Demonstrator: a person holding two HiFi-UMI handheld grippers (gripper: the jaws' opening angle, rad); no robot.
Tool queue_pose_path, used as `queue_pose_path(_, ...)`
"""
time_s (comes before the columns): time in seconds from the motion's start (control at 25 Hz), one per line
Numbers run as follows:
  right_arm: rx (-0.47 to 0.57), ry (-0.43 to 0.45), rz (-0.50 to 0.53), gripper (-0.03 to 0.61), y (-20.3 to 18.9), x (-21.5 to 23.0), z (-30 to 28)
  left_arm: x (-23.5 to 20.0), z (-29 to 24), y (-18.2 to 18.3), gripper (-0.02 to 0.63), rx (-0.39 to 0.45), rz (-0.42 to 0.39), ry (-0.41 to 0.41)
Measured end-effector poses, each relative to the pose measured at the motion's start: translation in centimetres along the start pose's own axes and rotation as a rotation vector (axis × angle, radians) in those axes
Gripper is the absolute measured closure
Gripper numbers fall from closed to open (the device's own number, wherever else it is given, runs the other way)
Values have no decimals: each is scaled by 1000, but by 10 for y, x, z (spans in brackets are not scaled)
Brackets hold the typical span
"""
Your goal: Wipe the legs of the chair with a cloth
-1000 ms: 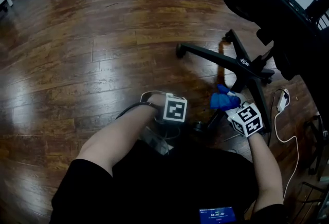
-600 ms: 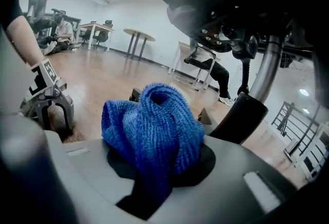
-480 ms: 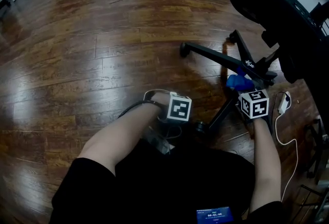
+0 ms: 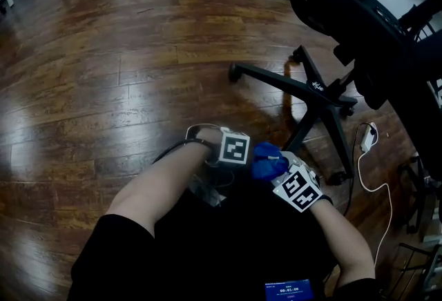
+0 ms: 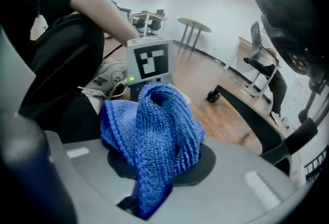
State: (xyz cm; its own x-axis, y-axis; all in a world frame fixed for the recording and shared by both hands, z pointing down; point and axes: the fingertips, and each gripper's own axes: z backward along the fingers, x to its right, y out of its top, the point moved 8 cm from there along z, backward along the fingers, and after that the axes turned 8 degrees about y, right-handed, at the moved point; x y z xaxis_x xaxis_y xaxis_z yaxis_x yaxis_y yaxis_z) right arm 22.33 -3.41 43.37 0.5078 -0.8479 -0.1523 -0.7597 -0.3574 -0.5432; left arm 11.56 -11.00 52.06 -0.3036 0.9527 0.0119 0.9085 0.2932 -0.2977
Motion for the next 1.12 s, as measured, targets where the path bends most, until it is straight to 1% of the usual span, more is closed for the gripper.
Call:
queue_pose_path(0.08,-8,25,26,485,0,-1,-1,1,0,0,280,5,1,0)
queue_pose_path(0.16,1,43,-17,483,-3,14,1,1,0,1,279,14,3,-2)
queue_pose_path(0.2,8,24,-38,483,-6,27,3,1,0,1,279,19,3,-4)
queue_pose_path(0.28,40,-61,-78,483,-15,63,11,1,1,0,279,25,2,-7)
queue_pose_path(0.4,107,-205,-186,485,-28,131,29,1,1,-1,280,41,4,-19)
queue_pose_path(0.48,123,-296,-247,483,-34,175,42,1,1,-1,281,59,11,-24)
queue_pose_path(0.56,131,-373,-303,482,-39,209,52,0,1,0,288,74,21,-22)
queue_pose_path(0.64,138,-408,-341,483,-41,222,55,-2,2,2,296,75,23,-13)
queue_pose_path(0.76,140,-446,-326,485,-38,209,53,-4,2,-1,298,58,15,-2)
queue_pose_path(0.8,140,-440,-318,485,-36,200,51,-5,2,-2,298,51,16,0)
queue_pose_path(0.88,133,-380,-293,485,-33,174,44,-4,2,-3,298,36,19,1)
queue_pose_path(0.96,116,-283,-243,485,-28,136,34,-3,1,-3,298,22,19,3)
queue_pose_path(1.12,79,-67,-108,485,-14,47,14,-2,1,-1,296,9,19,11)
